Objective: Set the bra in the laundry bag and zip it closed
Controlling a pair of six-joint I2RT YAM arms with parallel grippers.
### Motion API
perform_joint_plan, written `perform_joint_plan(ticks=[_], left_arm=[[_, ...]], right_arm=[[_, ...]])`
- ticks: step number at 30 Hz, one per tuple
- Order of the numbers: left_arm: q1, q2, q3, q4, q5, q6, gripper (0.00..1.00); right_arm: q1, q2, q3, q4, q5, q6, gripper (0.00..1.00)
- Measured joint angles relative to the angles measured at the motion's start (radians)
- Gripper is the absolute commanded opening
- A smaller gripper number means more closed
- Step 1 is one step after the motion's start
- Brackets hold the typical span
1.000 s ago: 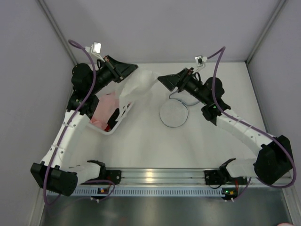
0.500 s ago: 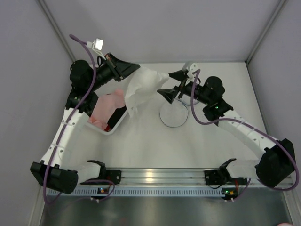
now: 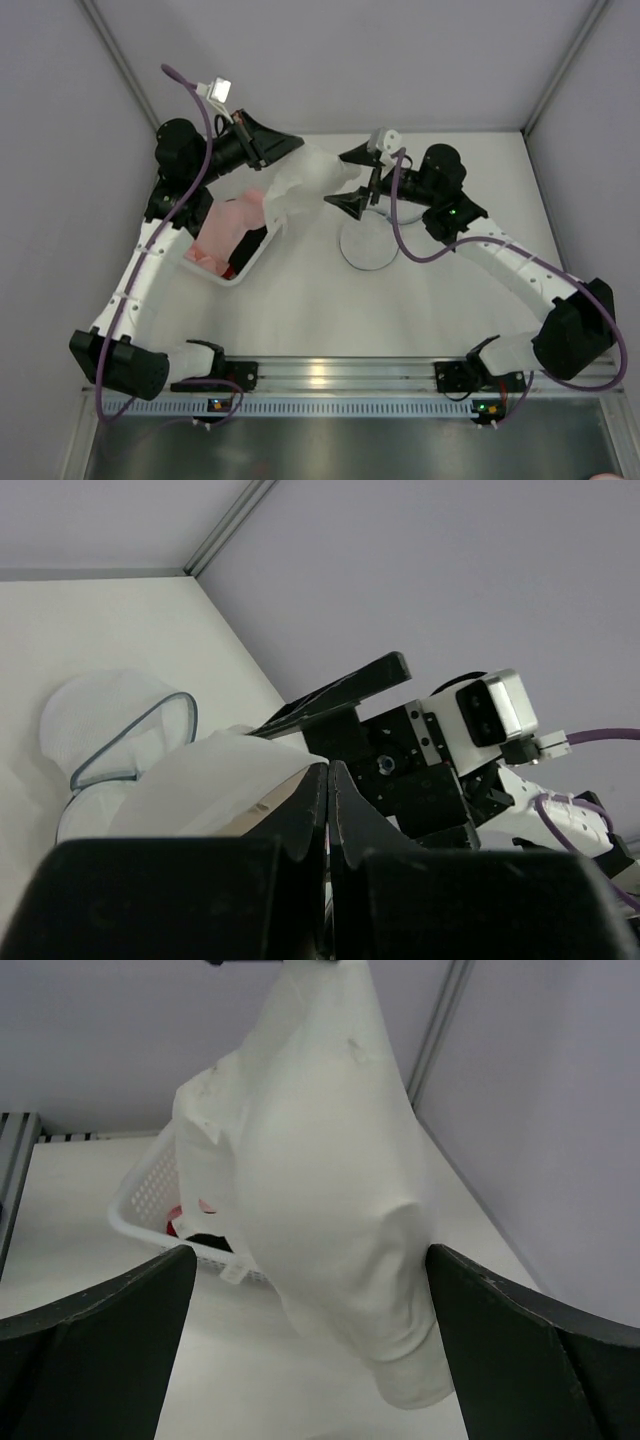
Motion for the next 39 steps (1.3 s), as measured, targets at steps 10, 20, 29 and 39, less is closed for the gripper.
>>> perform_joint_plan(ticks=[10,20,29,39], left_arm=[[-0.009,0.002,0.016,-0.003,0.05,0.015,0.0],[-0.012,0.003,0.026,-0.006,0.066,0.033,0.0],[-0.012,0.0,0.099,-0.182,-0.078,0.259,0.69],[-0.012,-0.106,0.089,-0.309,-0.455,0.517,0.99]], right_arm=[[0.022,0.074,0.063,-0.112,-0.009,-0.044,0.76],[0.026,0.075,0.086,-0.154,-0.002,-0.067,0.0],[0.032,-0.018,0.071,-0.249,0.091,-0.042,0.0],[0.037,-0.096,0.115,-0.447,0.331,0.167,0.0]])
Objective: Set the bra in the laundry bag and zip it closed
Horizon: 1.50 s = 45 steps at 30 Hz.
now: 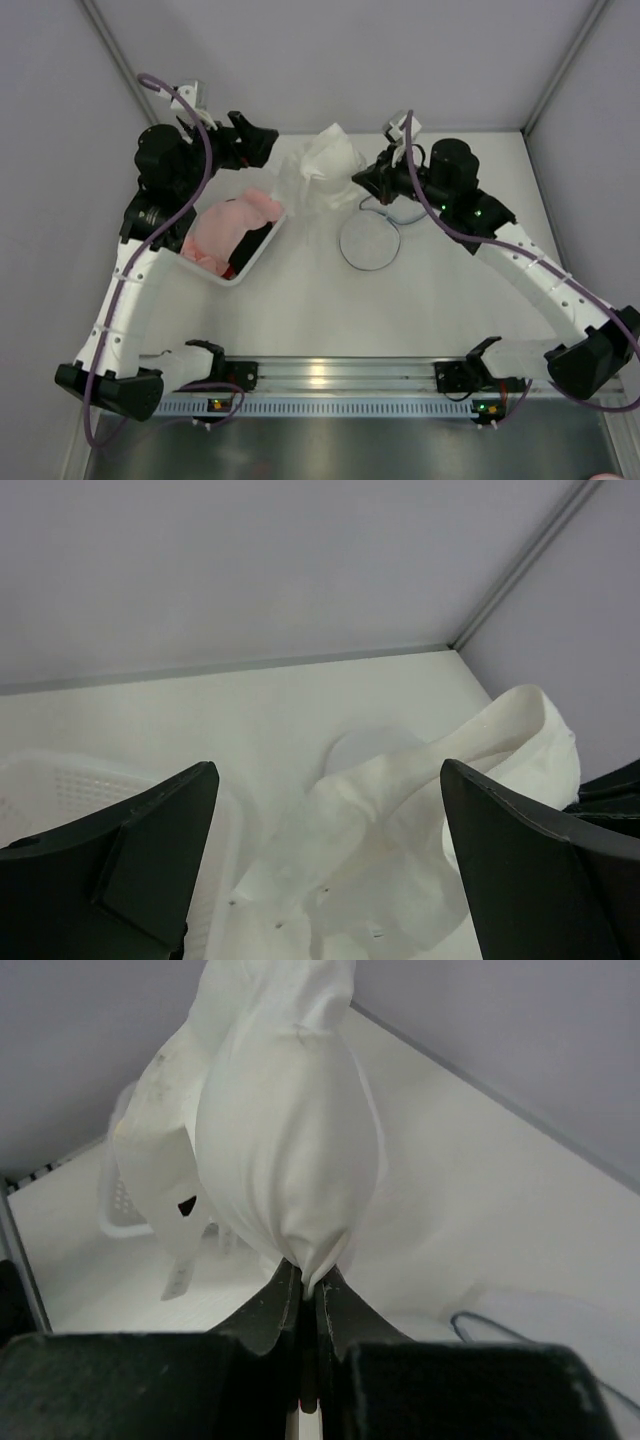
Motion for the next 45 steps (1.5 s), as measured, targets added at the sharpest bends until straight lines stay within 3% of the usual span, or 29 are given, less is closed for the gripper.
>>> perform_joint_plan(ticks=[9,17,23,33,45], left_arm=[[-0.013,0.048,-0.065,-0.047,-0.195,-0.046,0.96],[-0.175,0.216,-0.19,-0.016,-0.192,-0.114,0.95],[-0.222,0.295,-0.296,0.07,-0.112,-0.13,0.96],[-0.241,0.499,-0.316,0.243,-0.058,-0.133,0.96],[-0.275,0.63,-0.393,0.364,-0.016,-0.173,0.93]], right_arm=[[0.003,0.003,0.084,-0.291,0.449,0.072,0.0],[0.002,0.082,0.11,-0.42,0.652,0.092,0.0],[-0.023,0.058,0.114,-0.468,0.673,0.091,0.0],[-0.031,-0.171,0.122,-0.508,0.607,0.08,0.0],[-0.031,-0.201,0.086,-0.59,0.645,0.082,0.0]])
